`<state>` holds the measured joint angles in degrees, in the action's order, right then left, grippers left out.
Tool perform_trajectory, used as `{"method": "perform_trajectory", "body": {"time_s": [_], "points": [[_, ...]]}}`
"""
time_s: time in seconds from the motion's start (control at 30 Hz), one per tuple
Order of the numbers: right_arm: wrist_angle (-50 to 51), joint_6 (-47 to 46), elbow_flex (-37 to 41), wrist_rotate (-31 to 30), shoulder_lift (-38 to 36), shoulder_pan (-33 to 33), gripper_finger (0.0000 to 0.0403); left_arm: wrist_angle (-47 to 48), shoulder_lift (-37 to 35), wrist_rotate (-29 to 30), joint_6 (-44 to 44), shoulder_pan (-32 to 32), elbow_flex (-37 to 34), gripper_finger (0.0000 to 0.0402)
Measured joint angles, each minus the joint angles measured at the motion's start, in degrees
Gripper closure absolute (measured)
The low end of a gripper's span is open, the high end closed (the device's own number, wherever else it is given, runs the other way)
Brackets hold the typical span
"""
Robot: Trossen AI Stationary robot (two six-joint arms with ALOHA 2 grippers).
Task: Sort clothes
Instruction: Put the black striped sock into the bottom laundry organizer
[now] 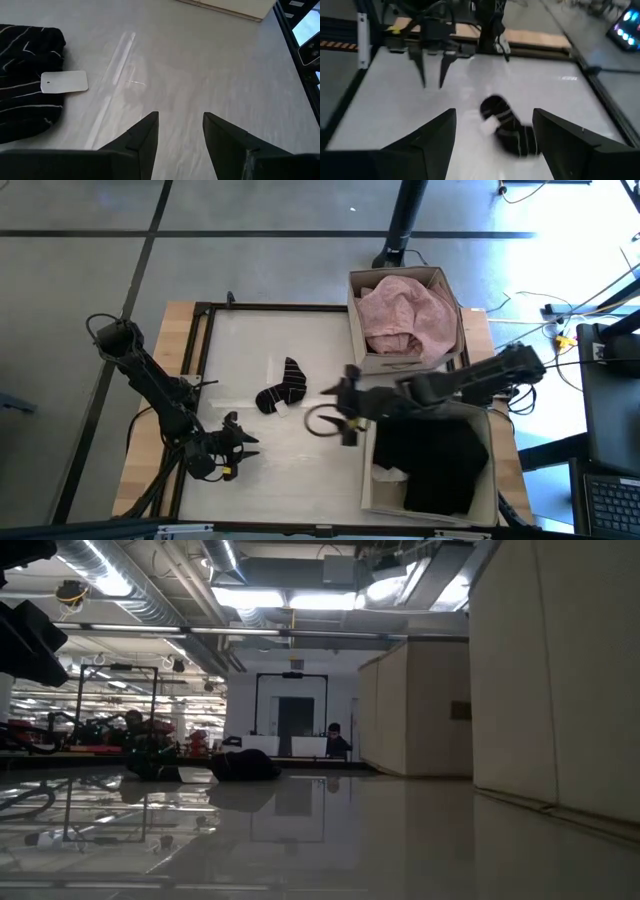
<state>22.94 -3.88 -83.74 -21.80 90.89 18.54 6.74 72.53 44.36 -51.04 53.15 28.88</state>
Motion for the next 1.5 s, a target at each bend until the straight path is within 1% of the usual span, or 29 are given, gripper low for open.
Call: {"method": "perform_trajectory", "body": {"time_s": [0.17,0.3,0.43,0.6,0.83,0.93,1.03,1.13,1.27,1.37,1.4,1.43,1.5], "points": [[-9.9,6.9,0.0,4.1,7.6,-5.2,0.0139,-0.1,0.1,0.0,0.0,0.1,0.0,0.0256],[-16.3,9.0,0.0,7.2,14.0,-8.6,0.0139,0.0,0.1,0.0,0.0,0.1,0.0,0.0256],[-17.3,9.3,0.0,9.5,19.5,-11.1,0.0139,0.2,0.1,0.0,0.0,0.1,0.0,0.0256],[-17.4,9.4,0.0,9.5,25.3,-13.3,0.0139,0.0,0.1,0.0,0.2,0.1,0.0,0.0256],[-17.3,10.0,0.0,10.3,31.2,-14.6,0.0139,0.2,0.1,0.0,0.1,0.1,0.0,0.0256],[-17.6,10.4,0.0,10.4,32.8,-14.6,0.0149,0.2,0.1,0.0,0.1,0.1,0.0,0.0256],[-18.6,10.9,0.0,10.4,34.1,-14.6,0.0176,0.2,0.1,0.0,0.1,0.1,0.0,0.0256],[-19.7,11.9,0.0,9.2,34.6,-14.5,0.0219,0.2,0.1,0.0,0.3,0.1,0.0,0.0256],[-19.9,13.2,0.0,6.2,34.7,-14.5,0.0298,0.2,0.1,0.0,0.3,0.1,0.0,0.0256],[-20.3,15.6,0.0,6.0,34.6,-14.5,0.0367,0.2,0.1,0.0,0.3,0.1,0.0,0.0256],[-20.3,16.3,0.0,5.9,34.5,-14.4,0.0384,0.2,0.1,0.0,0.3,0.1,0.0,0.0256],[-20.3,16.8,0.0,5.9,34.4,-14.2,0.0391,0.2,0.1,0.0,0.3,0.1,0.0,0.0256],[-19.2,17.2,-0.5,5.3,34.0,-13.9,0.0385,0.2,0.1,0.0,0.3,0.1,0.0,0.0256]]}}
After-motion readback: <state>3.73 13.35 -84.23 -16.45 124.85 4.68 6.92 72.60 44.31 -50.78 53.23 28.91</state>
